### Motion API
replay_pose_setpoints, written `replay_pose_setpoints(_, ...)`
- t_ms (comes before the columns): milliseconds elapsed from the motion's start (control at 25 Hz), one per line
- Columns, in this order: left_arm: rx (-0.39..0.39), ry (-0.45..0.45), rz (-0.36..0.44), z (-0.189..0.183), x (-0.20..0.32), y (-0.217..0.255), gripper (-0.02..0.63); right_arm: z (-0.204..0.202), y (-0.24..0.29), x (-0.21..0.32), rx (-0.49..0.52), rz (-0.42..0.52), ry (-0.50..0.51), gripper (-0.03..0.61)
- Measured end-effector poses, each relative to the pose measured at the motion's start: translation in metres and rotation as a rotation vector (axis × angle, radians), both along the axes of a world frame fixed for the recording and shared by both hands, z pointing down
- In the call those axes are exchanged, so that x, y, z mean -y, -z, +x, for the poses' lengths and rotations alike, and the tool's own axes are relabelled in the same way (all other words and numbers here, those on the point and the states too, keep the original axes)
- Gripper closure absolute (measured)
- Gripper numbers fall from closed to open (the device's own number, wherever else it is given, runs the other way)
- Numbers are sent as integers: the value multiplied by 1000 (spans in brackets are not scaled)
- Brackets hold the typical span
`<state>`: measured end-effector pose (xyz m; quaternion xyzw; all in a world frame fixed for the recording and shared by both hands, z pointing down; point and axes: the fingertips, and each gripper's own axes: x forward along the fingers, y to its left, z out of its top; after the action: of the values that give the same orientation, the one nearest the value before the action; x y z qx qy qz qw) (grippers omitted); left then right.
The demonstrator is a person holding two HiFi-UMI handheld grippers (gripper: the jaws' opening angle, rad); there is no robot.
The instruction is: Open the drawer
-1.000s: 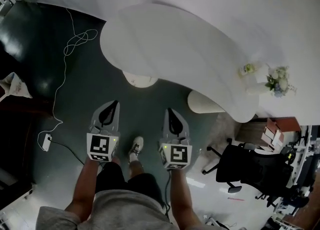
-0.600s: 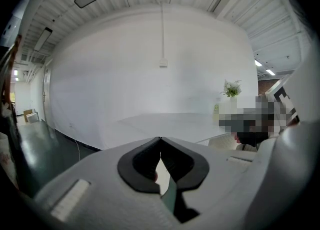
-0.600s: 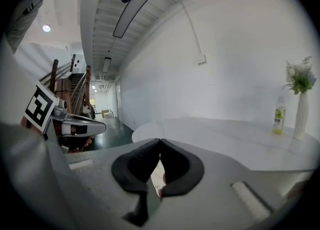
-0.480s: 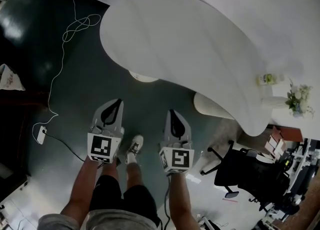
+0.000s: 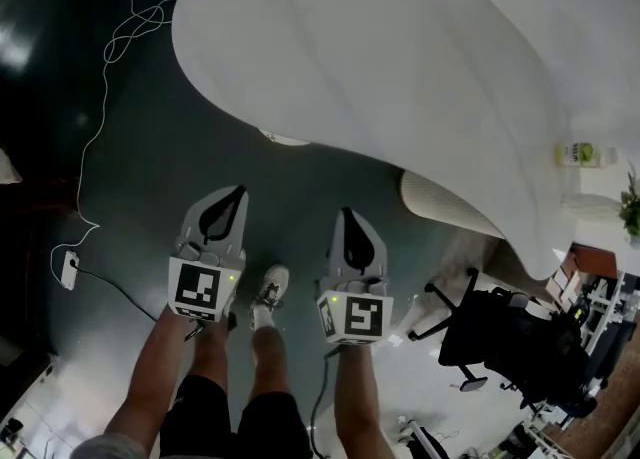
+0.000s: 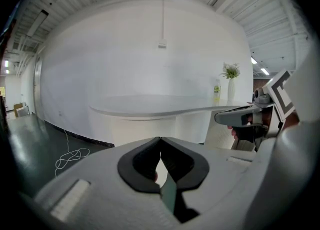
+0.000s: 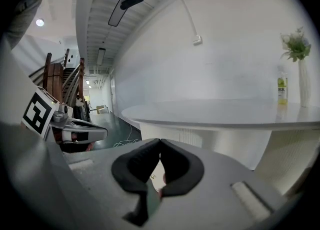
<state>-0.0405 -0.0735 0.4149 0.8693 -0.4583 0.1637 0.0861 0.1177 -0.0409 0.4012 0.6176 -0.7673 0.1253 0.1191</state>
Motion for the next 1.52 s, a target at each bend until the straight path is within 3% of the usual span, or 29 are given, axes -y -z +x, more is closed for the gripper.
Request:
replay_pose_setpoints(520, 0, -48, -44, 14, 17, -149, 603, -6, -154, 12, -16, -55, 3, 575)
replay_pose_setpoints(880, 13, -62, -62, 17, 21, -222, 603, -3, -231, 14, -10, -83, -7, 575)
replay_pose_setpoints(1520, 21, -46, -62, 25, 49, -278, 601, 6, -265, 27, -3, -57, -35, 575)
